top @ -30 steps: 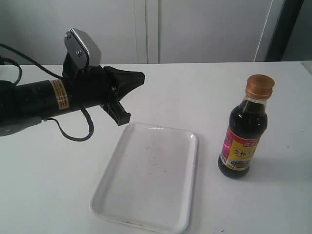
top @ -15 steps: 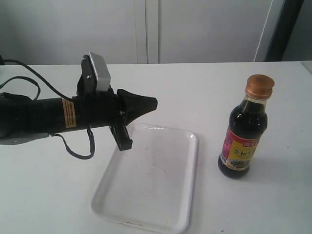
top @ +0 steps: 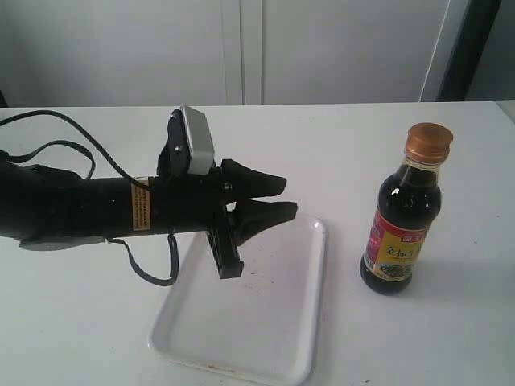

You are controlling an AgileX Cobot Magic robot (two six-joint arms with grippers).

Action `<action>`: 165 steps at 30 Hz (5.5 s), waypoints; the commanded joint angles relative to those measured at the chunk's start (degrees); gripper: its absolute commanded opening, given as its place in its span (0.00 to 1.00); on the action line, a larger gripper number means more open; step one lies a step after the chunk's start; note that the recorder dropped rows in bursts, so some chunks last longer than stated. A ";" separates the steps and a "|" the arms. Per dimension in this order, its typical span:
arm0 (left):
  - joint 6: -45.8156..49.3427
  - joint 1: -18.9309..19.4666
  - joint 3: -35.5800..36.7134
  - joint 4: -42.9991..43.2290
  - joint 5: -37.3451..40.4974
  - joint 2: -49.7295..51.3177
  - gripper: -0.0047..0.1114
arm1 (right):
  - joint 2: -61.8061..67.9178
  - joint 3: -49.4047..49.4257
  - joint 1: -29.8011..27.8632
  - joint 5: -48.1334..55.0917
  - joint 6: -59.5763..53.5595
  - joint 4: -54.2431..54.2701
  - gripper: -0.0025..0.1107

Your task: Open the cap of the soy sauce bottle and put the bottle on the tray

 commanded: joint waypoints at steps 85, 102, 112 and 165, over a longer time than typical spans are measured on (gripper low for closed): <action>-8.10 -16.89 -39.06 -10.27 4.52 30.61 0.79 | -0.29 0.29 -0.63 -0.18 0.18 -0.03 0.02; -6.46 -17.39 -39.06 -14.34 4.98 30.61 0.78 | -0.29 0.29 -0.63 -0.18 0.18 -0.03 0.02; -6.56 -17.50 -40.21 -14.35 5.78 32.40 0.78 | -0.29 0.29 -0.63 -0.18 0.18 -0.03 0.02; -6.96 -17.98 -40.26 -12.87 5.84 32.52 0.04 | -0.29 0.29 -0.63 -18.25 -0.64 -1.75 0.02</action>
